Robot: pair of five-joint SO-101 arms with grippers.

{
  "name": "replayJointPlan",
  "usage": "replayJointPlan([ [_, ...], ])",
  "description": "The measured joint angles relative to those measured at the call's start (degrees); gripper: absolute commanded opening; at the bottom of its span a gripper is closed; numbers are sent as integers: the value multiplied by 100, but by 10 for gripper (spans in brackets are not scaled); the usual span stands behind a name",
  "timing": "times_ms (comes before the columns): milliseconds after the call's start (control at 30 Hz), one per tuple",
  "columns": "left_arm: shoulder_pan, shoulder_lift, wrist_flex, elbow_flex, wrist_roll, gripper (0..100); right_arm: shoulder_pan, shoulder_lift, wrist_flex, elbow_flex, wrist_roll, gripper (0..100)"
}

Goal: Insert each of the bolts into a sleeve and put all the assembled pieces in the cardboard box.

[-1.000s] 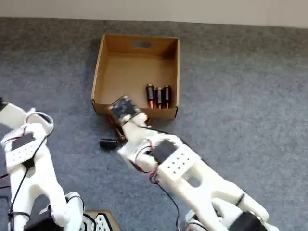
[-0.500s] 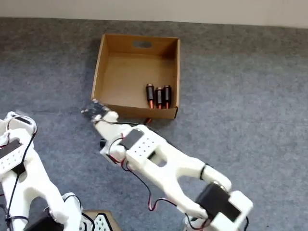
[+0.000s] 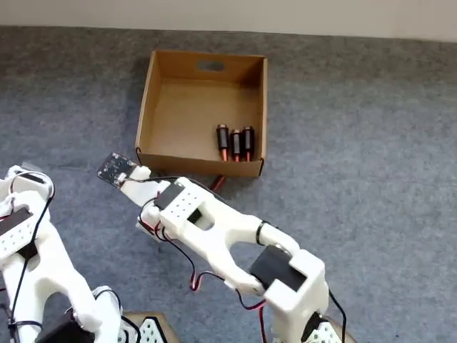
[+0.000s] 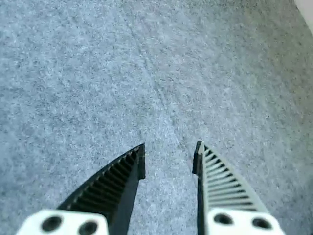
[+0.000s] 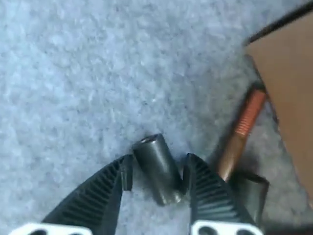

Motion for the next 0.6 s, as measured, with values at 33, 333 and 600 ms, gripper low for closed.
replayJointPlan([
  [33, 0, 0, 0, 0, 0, 178, 0, 26, 0, 0, 35, 104],
  [333, 0, 0, 0, 0, 0, 178, 9, 26, 308, -176, 88, 6],
  [600, 0, 0, 0, 0, 0, 178, 255, -1785, 1565, -141, -897, 6],
])
